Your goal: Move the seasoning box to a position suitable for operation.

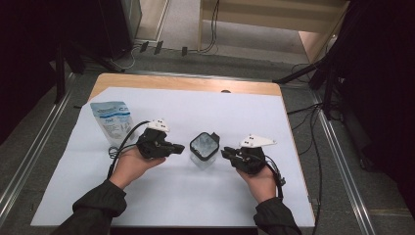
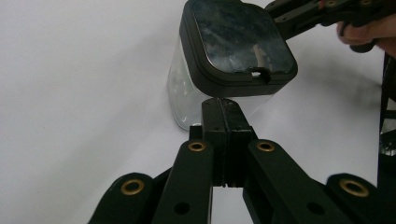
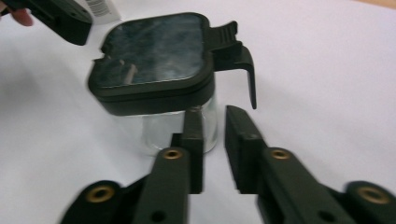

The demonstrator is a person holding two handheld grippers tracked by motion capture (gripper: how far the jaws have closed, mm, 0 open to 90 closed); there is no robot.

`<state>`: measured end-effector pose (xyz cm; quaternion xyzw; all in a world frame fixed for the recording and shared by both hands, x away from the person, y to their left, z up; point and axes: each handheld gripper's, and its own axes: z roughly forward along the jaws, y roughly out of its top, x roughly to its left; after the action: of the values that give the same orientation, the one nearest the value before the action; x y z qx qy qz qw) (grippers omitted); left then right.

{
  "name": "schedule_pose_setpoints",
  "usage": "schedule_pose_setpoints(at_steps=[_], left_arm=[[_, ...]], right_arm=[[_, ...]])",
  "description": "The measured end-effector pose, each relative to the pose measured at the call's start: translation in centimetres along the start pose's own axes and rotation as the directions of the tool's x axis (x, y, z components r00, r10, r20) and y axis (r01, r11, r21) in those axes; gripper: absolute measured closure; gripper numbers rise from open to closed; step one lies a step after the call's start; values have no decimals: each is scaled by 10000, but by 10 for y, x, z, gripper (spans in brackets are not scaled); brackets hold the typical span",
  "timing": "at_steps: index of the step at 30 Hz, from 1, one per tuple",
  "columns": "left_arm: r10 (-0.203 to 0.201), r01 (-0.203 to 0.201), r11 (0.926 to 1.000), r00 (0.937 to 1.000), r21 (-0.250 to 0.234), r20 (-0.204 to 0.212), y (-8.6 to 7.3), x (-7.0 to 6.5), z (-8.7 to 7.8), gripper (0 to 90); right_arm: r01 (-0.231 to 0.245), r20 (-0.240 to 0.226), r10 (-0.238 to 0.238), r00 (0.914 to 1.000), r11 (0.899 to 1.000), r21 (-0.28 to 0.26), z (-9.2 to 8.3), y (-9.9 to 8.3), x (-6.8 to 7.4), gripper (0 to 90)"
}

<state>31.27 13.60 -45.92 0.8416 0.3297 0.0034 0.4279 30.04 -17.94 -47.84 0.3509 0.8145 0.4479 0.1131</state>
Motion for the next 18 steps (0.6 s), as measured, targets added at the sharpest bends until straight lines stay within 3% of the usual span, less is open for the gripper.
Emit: schedule_pose_setpoints(at_steps=[3, 6, 10, 18], left_arm=[[-39, 39, 10000, 10000, 39, -39, -2, 0, 0, 900], [26, -26, 10000, 10000, -28, 62, -2, 0, 1, 900], [104, -103, 9996, 9999, 278, -46, -4, -3, 10, 900], [184, -183, 9997, 9998, 155, -31, -5, -9, 22, 900]], right_arm=[[-241, -88, 241, 9997, 9997, 67, 8, -1, -7, 900], [-365, -71, 366, 9993, 9993, 59, 14, 1, -11, 900], [-307, -89, 307, 9995, 9995, -15, 22, 3, -14, 900], [-230, -171, 231, 9996, 9997, 71, 28, 2, -11, 900]])
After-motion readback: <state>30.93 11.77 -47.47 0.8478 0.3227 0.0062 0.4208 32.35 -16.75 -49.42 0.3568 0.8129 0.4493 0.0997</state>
